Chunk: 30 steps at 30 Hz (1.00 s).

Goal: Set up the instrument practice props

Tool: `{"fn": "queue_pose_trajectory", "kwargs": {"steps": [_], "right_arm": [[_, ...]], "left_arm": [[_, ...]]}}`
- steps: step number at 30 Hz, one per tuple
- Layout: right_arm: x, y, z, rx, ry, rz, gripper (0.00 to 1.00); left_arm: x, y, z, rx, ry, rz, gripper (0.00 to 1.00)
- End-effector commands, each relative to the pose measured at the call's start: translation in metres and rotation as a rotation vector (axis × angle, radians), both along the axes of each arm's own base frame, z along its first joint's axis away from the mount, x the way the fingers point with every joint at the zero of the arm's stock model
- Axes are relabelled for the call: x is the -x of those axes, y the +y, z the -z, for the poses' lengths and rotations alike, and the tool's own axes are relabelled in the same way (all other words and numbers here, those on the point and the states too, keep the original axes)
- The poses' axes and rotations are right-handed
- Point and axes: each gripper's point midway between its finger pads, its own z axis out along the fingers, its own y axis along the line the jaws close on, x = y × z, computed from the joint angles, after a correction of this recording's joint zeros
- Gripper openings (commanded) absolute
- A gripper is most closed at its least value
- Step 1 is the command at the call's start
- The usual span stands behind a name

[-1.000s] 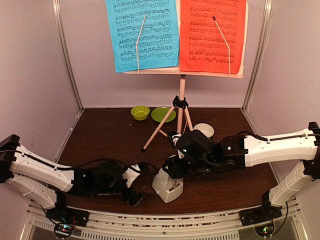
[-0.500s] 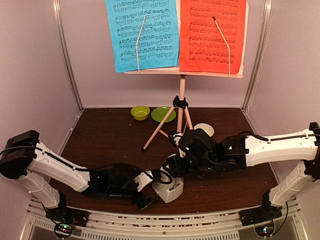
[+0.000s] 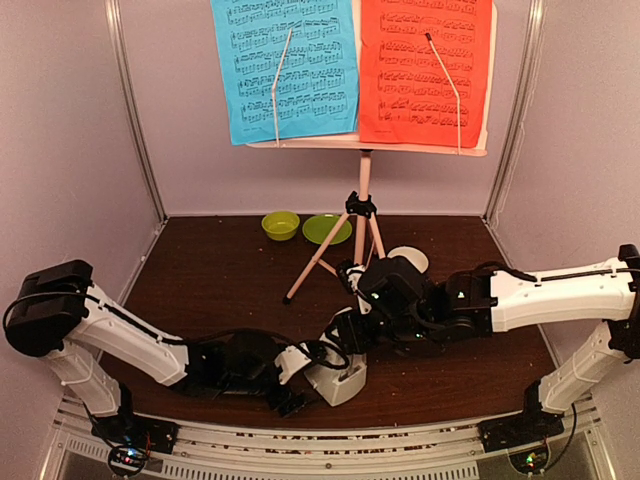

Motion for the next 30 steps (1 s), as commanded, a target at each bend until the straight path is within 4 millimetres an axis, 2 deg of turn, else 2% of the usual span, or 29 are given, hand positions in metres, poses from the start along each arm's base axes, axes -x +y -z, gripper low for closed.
{"fn": "queue_pose_trajectory", "kwargs": {"steps": [1, 5, 18, 30], "right_arm": [[0.0, 0.0087, -0.0265, -0.105, -0.017, -0.015, 0.18], [-0.0005, 0.0081, -0.0251, -0.102, -0.016, -0.015, 0.18], [0.0017, 0.0068, -0.0245, -0.1, -0.017, -0.027, 0.18], [0.0009, 0.0025, -0.0262, -0.109, -0.024, -0.015, 0.17]], "left_arm": [[-0.0033, -0.0157, -0.0144, 0.057, -0.022, 0.004, 0.84], [-0.0026, -0.016, -0.0131, 0.046, -0.017, 0.009, 0.76], [-0.0036, -0.0172, -0.0167, 0.047, -0.016, 0.004, 0.64], [-0.0039, -0.015, -0.0194, 0.054, -0.016, -0.006, 0.62]]}}
